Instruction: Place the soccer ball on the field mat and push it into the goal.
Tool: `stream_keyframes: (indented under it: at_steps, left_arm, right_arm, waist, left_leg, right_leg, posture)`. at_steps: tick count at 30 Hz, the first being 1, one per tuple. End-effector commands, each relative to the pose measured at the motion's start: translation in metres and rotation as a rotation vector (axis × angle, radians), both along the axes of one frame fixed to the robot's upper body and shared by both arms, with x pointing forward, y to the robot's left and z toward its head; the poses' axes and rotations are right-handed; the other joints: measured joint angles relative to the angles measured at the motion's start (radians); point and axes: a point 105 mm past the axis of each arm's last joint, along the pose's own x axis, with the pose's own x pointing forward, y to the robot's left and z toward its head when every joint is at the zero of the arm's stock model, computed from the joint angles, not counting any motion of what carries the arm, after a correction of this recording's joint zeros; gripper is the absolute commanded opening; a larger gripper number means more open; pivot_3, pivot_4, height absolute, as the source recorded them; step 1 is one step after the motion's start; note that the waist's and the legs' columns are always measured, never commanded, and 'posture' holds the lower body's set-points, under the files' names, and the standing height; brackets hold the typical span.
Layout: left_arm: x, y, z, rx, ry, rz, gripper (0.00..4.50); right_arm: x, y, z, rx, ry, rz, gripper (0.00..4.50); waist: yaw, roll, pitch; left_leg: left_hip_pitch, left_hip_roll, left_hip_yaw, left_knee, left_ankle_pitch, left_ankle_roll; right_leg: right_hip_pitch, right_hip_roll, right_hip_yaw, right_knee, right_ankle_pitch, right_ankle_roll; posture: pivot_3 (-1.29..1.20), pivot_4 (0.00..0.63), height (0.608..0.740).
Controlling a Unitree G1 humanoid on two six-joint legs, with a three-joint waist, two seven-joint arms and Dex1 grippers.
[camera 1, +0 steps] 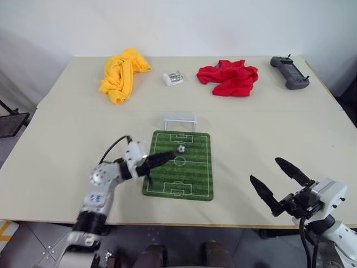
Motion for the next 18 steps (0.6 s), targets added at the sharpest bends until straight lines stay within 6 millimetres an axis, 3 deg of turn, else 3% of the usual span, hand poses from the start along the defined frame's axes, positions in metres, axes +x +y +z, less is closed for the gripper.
stream_keyframes:
  at_steps: [1,4,7,18]
  left_arm:
    - [-0.005,0.027,0.027,-0.031,-0.051,0.075,0.03]
    - [-0.004,0.059,0.030,-0.026,-0.004,0.222,0.03]
    - [-0.004,0.078,0.032,-0.017,0.003,0.321,0.03]
    - [-0.004,0.094,0.031,-0.041,0.024,0.468,0.03]
  right_arm:
    - [-0.001,0.001,0.004,-0.039,-0.025,0.038,4.50]
    - [0.003,-0.002,0.004,-0.054,-0.032,0.065,4.50]
    - [0.008,-0.003,0.005,-0.063,-0.035,0.086,4.50]
    - [0.024,-0.002,0.004,-0.069,-0.050,0.124,4.50]
  waist:
    - [0.008,0.000,0.000]
    - [0.011,0.000,0.000]
    - [0.010,0.000,0.000]
    - [0.009,0.000,0.000]
  left_leg:
    - [-0.001,0.000,-0.001,0.000,0.000,0.000]
    - [-0.001,-0.002,-0.001,0.001,0.000,0.001]
    - [0.000,-0.002,0.000,0.001,0.000,0.002]
    - [0.000,-0.001,0.000,0.000,0.000,0.001]
  right_leg:
    - [0.000,-0.001,0.000,-0.001,0.000,0.000]
    - [0.002,-0.002,0.000,-0.003,0.000,0.000]
    - [0.002,-0.002,0.001,-0.003,0.000,0.000]
    - [0.001,-0.002,0.000,-0.003,0.000,0.000]
  posture:
    - [0.00,0.150,0.740]
    - [0.00,0.150,0.740]
    - [0.00,0.150,0.740]
    - [0.00,0.150,0.740]
